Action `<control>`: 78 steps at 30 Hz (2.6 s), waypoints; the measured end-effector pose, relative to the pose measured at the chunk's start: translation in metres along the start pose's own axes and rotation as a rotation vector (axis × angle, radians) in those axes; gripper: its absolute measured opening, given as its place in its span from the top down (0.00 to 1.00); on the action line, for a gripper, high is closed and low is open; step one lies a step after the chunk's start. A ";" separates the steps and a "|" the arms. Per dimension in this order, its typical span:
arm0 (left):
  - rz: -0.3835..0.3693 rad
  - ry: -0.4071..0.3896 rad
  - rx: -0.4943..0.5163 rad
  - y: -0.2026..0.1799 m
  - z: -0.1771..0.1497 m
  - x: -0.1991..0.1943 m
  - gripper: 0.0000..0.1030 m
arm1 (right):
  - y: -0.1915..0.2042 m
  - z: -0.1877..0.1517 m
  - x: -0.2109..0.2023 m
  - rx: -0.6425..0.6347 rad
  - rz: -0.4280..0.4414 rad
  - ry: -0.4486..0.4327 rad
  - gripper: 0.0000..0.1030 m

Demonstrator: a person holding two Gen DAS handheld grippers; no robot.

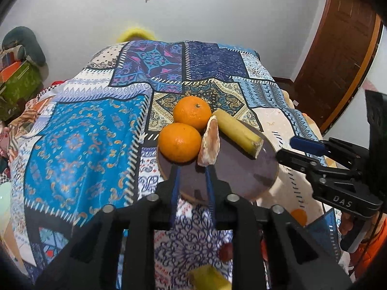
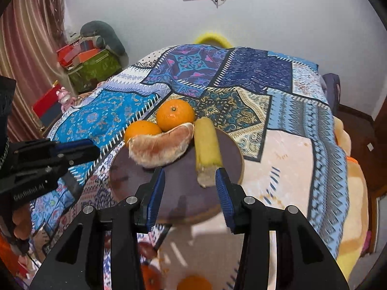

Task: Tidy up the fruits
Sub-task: 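Place the pomelo segment and gourd on the plate beside the oranges, open both tools, then grasp the second pale green gourd with the left tool, then place the gourd and red tomato on the plate, open both tools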

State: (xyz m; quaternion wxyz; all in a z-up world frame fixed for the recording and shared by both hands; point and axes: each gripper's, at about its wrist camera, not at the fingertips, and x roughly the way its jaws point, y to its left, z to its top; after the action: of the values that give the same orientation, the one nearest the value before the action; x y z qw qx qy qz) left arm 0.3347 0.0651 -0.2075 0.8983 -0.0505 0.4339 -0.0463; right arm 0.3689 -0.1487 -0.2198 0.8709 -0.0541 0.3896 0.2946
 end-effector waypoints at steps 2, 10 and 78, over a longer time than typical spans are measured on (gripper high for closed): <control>0.008 -0.002 -0.002 0.000 -0.006 -0.008 0.63 | 0.003 -0.006 -0.010 -0.003 -0.012 -0.003 0.61; 0.027 0.023 0.016 -0.010 -0.037 -0.039 0.41 | 0.013 -0.028 -0.049 0.000 -0.051 -0.029 0.52; -0.022 0.034 0.032 -0.015 -0.081 -0.046 0.64 | 0.030 -0.082 -0.030 0.025 0.043 0.110 0.55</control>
State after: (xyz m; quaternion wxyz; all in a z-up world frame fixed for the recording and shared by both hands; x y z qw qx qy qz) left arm 0.2419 0.0519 -0.2201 0.8910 -0.0404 0.4477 -0.0639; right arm 0.2834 -0.1648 -0.2515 0.8423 -0.0511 0.4414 0.3051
